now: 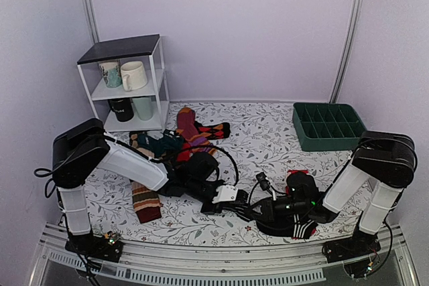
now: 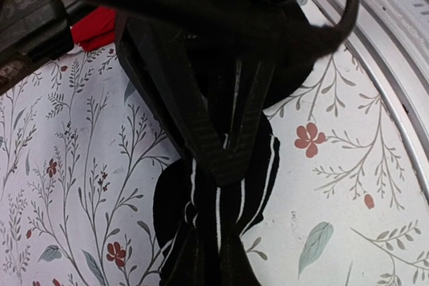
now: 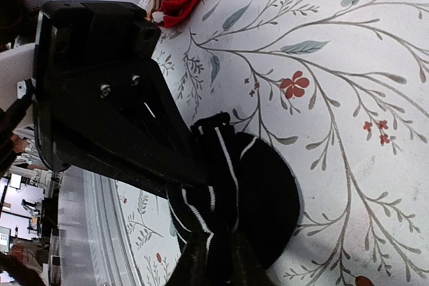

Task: Roll the socks
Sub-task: Roll the sock at the center of the board, then pick up the sock from the center of the board.

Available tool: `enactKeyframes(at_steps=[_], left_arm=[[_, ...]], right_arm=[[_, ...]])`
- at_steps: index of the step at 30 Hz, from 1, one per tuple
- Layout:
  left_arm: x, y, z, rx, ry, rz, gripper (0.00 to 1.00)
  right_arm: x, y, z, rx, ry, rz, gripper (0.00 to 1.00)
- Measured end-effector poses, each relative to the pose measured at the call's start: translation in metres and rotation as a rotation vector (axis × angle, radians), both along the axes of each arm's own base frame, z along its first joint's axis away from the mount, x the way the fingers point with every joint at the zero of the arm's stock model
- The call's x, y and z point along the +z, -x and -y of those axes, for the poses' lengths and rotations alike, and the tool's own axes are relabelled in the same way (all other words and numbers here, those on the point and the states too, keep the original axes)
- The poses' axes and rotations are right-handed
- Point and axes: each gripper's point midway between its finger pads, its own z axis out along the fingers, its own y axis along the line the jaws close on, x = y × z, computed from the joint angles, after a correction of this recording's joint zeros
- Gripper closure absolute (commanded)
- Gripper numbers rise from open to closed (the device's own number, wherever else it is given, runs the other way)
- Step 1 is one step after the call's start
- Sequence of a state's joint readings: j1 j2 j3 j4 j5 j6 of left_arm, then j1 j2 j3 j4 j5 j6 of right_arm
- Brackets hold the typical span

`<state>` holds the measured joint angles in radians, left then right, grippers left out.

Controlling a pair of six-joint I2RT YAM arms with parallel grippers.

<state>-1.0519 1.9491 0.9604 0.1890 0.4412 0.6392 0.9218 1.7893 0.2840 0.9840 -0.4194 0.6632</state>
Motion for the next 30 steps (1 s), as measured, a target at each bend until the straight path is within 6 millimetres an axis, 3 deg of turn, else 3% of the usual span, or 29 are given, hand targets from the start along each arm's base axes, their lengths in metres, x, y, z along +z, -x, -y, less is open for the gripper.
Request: enactKeyframes(at_steps=[9,14,19,25,30], left_arm=[[0.000,0.000,0.000,0.018,0.003,-0.019,1.00],[0.000,0.000,0.000,0.020,0.007,-0.019,1.00],[0.000,0.000,0.000,0.025,0.010,-0.023,1.00],[0.000,0.000,0.000,0.027,0.010,-0.025,1.00],[0.000,0.000,0.000,0.025,0.011,-0.028,1.00]], right_arm=[[0.018,-0.015,0.007,-0.035,0.143,0.055,0.46],[0.060,-0.024,0.011,-0.016,0.194,0.179,0.36],[0.092,-0.016,0.013,0.083,0.218,0.275,0.32],[0.087,-0.008,0.023,0.129,0.325,0.227,0.30],[0.085,-0.008,0.018,0.160,0.388,0.158,0.27]])
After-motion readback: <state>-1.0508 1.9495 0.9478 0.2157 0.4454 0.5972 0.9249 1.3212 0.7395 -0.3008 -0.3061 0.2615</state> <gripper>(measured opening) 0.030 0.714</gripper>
